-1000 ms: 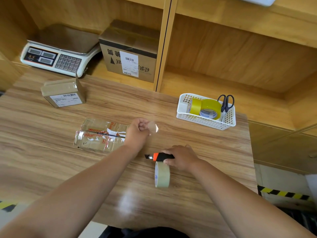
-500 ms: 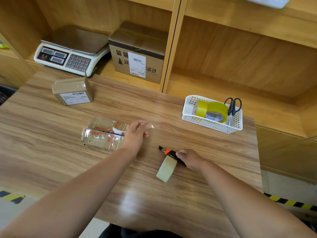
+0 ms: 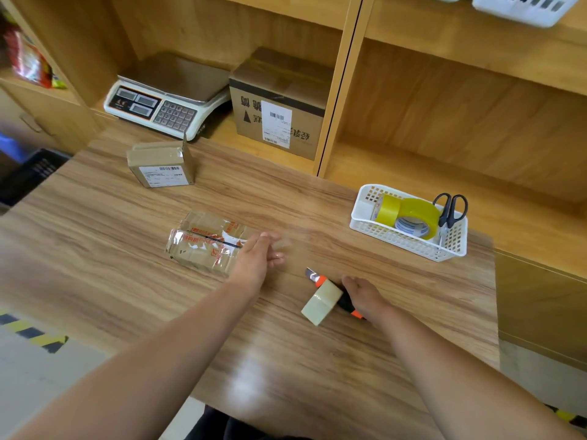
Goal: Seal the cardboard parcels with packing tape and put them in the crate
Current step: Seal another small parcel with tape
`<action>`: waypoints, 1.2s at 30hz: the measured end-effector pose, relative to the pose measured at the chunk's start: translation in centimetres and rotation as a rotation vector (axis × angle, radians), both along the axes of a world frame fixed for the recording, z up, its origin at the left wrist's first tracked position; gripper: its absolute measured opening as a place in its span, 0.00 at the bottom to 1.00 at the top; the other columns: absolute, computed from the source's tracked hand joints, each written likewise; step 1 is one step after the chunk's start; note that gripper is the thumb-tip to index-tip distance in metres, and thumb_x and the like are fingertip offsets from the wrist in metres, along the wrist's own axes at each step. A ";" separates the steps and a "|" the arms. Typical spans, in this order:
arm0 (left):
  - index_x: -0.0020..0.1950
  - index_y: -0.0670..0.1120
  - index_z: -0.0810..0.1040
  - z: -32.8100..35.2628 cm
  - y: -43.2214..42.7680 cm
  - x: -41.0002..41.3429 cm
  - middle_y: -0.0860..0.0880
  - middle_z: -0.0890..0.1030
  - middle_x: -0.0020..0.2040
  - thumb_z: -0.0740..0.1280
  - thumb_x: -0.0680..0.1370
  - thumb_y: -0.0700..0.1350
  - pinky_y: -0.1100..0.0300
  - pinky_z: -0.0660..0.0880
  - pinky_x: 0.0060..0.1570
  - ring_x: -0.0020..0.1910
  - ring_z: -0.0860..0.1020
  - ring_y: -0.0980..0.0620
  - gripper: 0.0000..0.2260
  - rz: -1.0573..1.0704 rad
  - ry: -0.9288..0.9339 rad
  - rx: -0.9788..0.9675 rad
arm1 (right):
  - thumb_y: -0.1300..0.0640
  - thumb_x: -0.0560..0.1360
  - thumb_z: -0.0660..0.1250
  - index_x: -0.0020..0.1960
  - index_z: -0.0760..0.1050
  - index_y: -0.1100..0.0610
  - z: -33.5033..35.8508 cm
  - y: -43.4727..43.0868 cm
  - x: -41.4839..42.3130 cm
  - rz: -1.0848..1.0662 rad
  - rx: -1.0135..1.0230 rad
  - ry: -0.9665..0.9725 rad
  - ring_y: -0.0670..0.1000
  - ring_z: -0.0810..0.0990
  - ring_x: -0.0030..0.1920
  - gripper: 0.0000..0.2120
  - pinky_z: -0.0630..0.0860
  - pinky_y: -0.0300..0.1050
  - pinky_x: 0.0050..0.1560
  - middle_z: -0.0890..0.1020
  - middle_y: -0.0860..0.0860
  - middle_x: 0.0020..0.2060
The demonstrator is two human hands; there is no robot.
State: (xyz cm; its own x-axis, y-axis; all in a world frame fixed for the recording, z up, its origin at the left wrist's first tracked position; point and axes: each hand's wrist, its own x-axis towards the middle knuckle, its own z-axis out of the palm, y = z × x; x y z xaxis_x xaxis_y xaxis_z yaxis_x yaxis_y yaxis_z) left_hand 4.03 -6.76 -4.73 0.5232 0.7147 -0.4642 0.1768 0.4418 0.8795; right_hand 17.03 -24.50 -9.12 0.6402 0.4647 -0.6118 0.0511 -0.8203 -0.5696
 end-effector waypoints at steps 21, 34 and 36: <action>0.48 0.42 0.76 2.4 2.9 -3.5 0.45 0.74 0.40 0.53 0.81 0.41 0.56 0.80 0.45 0.37 0.78 0.49 0.12 0.040 -0.091 -0.274 | 0.66 0.73 0.68 0.38 0.76 0.60 6.0 11.6 -7.9 -0.400 0.503 0.152 0.42 0.75 0.26 0.06 0.70 0.31 0.28 0.79 0.52 0.29; 0.77 0.48 0.55 -0.7 15.9 -9.8 0.49 0.65 0.71 0.71 0.72 0.54 0.57 0.59 0.68 0.69 0.64 0.50 0.39 -0.706 0.458 1.001 | 0.58 0.74 0.69 0.34 0.74 0.48 4.5 18.5 -10.0 -0.171 0.363 -0.304 0.43 0.73 0.33 0.12 0.68 0.40 0.37 0.76 0.44 0.31; 0.78 0.48 0.50 -1.5 17.9 -9.8 0.49 0.55 0.76 0.68 0.71 0.62 0.55 0.47 0.73 0.76 0.50 0.49 0.44 -1.002 0.571 1.274 | 0.60 0.74 0.69 0.34 0.73 0.48 4.3 18.9 -10.1 -0.153 0.380 -0.264 0.41 0.71 0.32 0.13 0.67 0.36 0.35 0.74 0.43 0.30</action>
